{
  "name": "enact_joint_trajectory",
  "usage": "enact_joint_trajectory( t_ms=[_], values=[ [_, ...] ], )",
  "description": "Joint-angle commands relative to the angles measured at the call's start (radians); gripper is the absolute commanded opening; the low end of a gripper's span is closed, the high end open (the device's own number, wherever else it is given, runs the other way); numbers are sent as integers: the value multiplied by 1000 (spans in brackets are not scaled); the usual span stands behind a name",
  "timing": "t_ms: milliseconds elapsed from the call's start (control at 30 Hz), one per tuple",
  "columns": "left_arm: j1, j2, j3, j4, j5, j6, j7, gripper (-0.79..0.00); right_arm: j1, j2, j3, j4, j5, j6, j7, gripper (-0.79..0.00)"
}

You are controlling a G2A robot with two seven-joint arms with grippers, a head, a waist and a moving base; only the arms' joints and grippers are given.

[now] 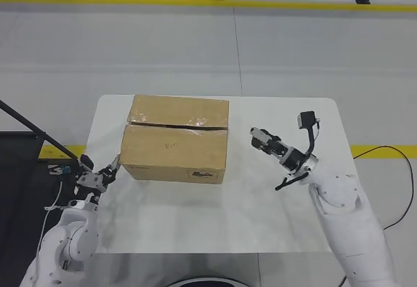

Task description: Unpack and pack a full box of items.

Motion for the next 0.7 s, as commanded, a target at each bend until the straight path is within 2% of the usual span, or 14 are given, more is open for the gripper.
enact_joint_trajectory(
  t_ms=[0, 200, 500, 667],
  values=[
    [9, -1, -10, -8, -9, 11, 0, 0, 14, -2, -3, 14, 51, 5, 7, 0],
    [43, -1, -74, -71, -62, 31, -53, 0, 34, -4, -3, 27, 94, 31, 13, 0],
    [43, -1, -74, -71, -62, 31, -53, 0, 29, -4, -7, 32, 97, 35, 17, 0],
    [28, -5, -72, -78, -207, -5, -129, 0, 36, -10, -33, 64, 181, 23, 56, 0]
  ],
)
